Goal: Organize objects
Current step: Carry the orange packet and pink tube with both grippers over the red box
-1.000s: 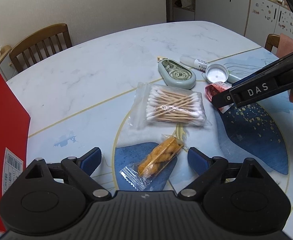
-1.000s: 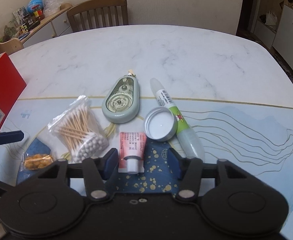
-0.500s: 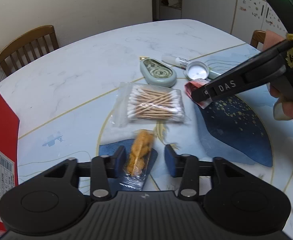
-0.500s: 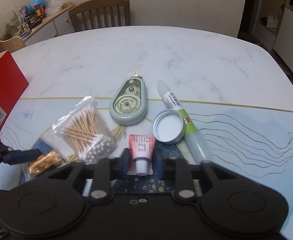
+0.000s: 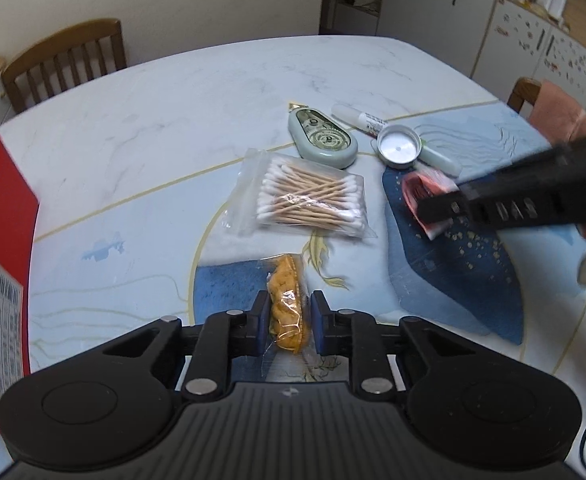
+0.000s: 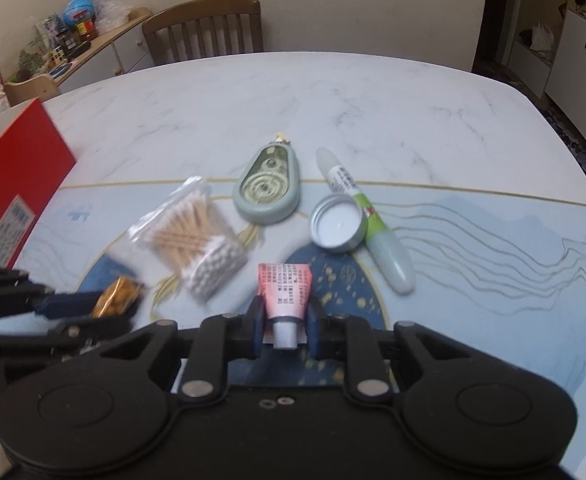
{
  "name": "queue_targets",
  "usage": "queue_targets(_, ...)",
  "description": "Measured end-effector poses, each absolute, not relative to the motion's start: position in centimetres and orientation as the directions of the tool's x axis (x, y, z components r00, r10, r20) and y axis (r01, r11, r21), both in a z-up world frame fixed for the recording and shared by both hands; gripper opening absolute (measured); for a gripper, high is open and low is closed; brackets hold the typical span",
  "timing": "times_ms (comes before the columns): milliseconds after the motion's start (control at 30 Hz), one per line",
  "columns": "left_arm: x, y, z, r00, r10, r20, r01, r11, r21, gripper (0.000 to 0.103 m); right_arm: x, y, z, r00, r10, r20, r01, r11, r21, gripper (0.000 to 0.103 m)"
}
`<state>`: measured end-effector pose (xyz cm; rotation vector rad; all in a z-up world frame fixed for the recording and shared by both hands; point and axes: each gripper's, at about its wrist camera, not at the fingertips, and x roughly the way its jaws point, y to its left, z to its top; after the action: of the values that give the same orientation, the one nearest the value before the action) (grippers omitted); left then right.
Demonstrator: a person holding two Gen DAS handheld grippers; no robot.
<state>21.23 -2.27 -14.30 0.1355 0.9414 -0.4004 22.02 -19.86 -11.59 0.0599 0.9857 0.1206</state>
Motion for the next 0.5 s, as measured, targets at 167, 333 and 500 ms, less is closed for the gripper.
queue_targets(167,20.4,-1.5,-13.1,0.52,-0.304,-0.798,0.38,0.919,-0.102,0.02,19.9,-19.2,-10.4,0.548,0.142,-0.824,-0.091,0.99,0.111,0.02)
queue_targets(333,19.6,-0.8,-11.6,0.515,-0.323,-0.794,0.366,0.921,-0.137,0.02,18.1,-17.8,-8.7,0.567,0.148,-0.81,-0.104,0.989,0.108,0.02)
queue_targets(500,18.9,0.4,-9.6,0.53,-0.338,-0.778,0.359,0.92,-0.156,0.02,16.9,-16.0,-6.7,0.59,0.164,-0.791,-0.116,0.986,0.118,0.02)
